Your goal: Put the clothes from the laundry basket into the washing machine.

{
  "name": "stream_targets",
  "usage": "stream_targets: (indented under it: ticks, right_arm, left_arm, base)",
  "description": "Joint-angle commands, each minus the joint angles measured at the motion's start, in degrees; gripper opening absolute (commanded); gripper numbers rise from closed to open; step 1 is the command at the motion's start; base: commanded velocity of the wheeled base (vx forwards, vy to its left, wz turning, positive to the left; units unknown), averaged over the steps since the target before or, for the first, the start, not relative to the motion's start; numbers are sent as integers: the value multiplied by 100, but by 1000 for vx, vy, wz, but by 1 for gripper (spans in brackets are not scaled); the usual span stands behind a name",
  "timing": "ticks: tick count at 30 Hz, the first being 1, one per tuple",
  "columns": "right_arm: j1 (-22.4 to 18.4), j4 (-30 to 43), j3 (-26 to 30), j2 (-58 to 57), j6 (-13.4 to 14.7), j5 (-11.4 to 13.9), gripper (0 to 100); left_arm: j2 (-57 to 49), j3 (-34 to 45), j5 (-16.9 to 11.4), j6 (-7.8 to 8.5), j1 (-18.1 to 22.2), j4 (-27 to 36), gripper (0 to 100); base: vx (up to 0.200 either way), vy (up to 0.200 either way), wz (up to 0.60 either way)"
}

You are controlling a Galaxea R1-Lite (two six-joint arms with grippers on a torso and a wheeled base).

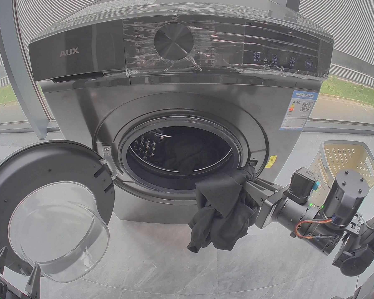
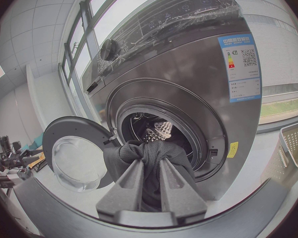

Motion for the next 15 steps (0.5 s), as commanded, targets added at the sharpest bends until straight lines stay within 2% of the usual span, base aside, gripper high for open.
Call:
stream_targets:
  ticks: [1,5,7,8,15]
  right_arm:
    - [510,-709,-122,697,59,-537,0]
    - [660,-858,-395,1022,68,-739,0]
    - [660,-858,-395,1022,68,-739,0]
    - [660,-858,-518,1180,85,-898,0]
    - [545,-850,-711,1198,138,-950,0]
  left_arm:
    - [-104,101,-109,254,14,-18,100]
    - [-104,101,-109,254,14,-18,100]
    - [-104,101,-109,254,14,-18,100]
    - [-104,101,-117,254,14,-26,100]
    - [-104,101,-117,246,14,-35,100]
  base:
    - [0,0,0]
    - [0,0,0]
    - [0,0,0]
    - [0,0,0]
    - [0,0,0]
